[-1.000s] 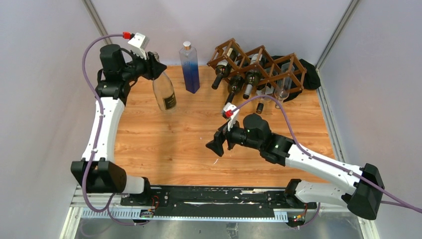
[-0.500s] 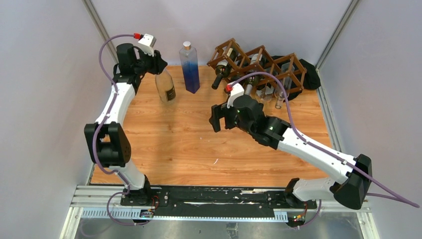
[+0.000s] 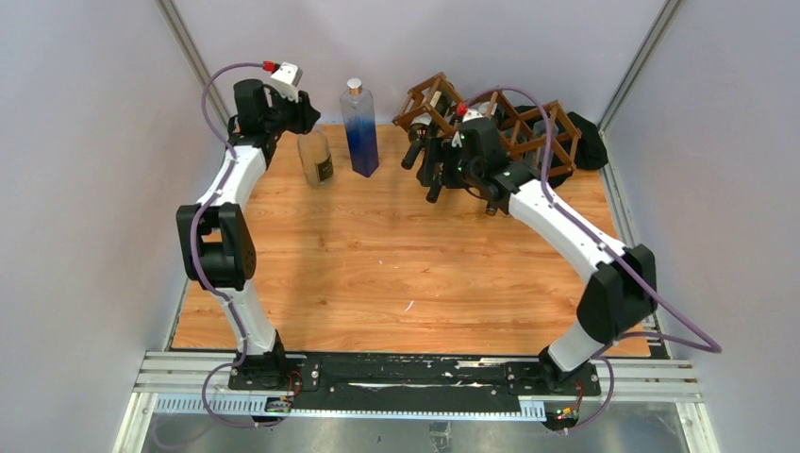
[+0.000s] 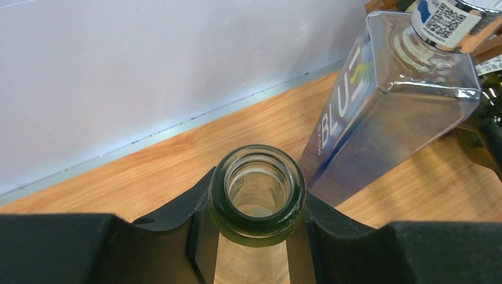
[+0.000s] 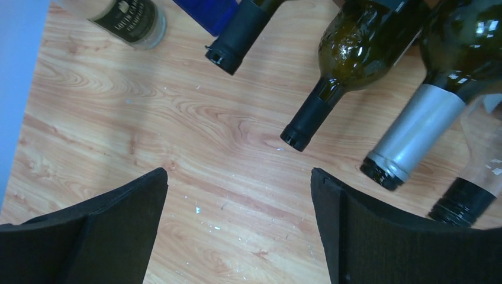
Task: Take the wine bottle off the wine rack
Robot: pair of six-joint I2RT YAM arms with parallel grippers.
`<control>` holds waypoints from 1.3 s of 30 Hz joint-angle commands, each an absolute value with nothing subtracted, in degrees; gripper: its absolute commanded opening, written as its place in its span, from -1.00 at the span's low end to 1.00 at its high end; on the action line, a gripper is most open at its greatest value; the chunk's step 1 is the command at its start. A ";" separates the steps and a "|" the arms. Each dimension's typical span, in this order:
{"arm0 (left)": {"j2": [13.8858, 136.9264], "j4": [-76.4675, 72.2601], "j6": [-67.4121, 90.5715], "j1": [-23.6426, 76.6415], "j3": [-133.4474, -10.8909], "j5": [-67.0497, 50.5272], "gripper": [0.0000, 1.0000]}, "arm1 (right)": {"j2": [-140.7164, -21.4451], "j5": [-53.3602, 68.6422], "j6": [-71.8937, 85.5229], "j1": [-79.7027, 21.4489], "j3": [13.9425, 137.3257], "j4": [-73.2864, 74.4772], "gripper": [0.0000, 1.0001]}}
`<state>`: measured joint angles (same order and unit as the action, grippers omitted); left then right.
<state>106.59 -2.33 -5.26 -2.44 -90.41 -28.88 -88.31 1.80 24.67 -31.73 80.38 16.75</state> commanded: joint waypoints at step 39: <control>80.82 28.40 -20.53 -3.31 -84.36 -30.23 1.00 | -125.50 -13.14 56.32 -30.46 111.08 13.39 0.09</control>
